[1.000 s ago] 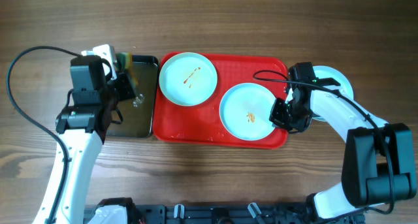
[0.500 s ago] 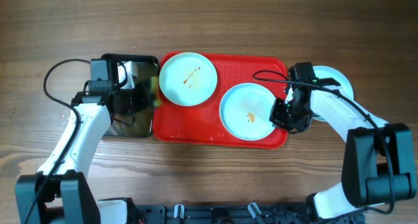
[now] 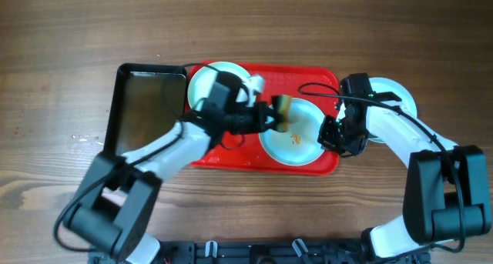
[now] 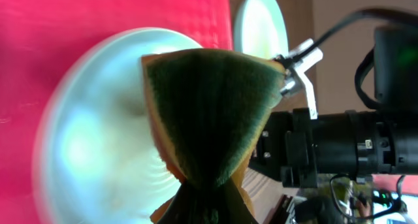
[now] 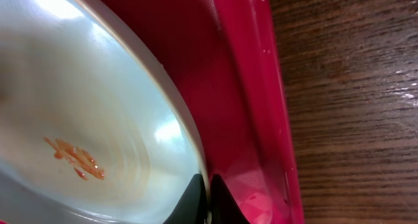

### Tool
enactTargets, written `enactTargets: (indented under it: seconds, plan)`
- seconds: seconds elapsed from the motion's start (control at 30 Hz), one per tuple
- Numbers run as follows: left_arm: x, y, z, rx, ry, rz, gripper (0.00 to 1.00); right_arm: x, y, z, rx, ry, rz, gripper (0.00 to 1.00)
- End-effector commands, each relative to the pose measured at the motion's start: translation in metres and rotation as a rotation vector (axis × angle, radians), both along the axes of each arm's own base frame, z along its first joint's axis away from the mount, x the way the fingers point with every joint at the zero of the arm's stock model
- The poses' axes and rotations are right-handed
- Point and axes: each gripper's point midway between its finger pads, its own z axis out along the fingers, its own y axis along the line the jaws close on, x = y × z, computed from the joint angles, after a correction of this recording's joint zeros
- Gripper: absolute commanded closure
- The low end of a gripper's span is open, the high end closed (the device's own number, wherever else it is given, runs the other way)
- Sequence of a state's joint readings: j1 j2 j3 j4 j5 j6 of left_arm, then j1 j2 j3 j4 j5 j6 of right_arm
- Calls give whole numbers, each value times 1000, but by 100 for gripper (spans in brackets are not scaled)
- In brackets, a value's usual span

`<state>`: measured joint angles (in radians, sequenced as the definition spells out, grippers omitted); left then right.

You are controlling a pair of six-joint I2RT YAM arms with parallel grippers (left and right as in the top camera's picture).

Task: Clean dirty plates on tray and stack at the side
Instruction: 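Lift the sponge with the left gripper and scrub the held plate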

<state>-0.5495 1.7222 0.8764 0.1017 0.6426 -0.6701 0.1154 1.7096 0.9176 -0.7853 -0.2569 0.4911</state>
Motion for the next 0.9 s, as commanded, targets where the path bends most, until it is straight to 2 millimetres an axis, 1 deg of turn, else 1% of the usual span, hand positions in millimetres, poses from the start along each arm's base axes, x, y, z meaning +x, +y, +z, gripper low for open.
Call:
enactTargets:
  seconds: [0.0, 0.1, 0.2, 0.23, 0.3, 0.37, 0.4, 0.43, 0.5, 0.57, 0.7, 0.77, 0.87]
  plan:
    - [-21, -34, -13, -35, 51, -61, 96, -5, -4, -2, -32, -1, 26, 96]
    - [-31, -53, -27, -56, 112, -62, 96, -5, -4, -2, -32, -1, 26, 96]
    - [-39, -66, -38, -71, 144, -69, 96, -5, -4, -2, -32, -1, 26, 96]
    - [-43, -71, -44, -63, 150, -70, 96, -5, -4, -2, -32, -1, 26, 96]
    - [-46, -72, -58, -31, 156, -59, 96, -5, -4, -2, -32, -1, 26, 96]
    - [-44, -67, -76, 19, 171, -25, 96, -5, -4, -2, -32, 0, 26, 96]
    - [-40, -56, -91, 90, 184, 28, 96, -5, -4, -2, -32, 0, 26, 96]
    - [-38, -40, -105, 171, 205, 85, 96, -6, -4, -2, -32, 2, 26, 96]
    - [-30, -19, -115, 228, 229, 129, 96, -6, -4, -2, -32, 3, 27, 96]
    - [-22, -8, -113, 241, 213, 135, 96, -6, -4, -2, -33, 3, 27, 96]
    - [-2, 14, -86, 274, 98, 146, 96, -5, -5, -2, -33, 2, 27, 96]
    - [-4, 16, -63, 277, 26, 102, 96, -6, -4, -2, -33, 2, 27, 96]
    - [-10, 22, -18, 261, -64, 63, 96, -6, -5, -2, -33, 2, 28, 96]
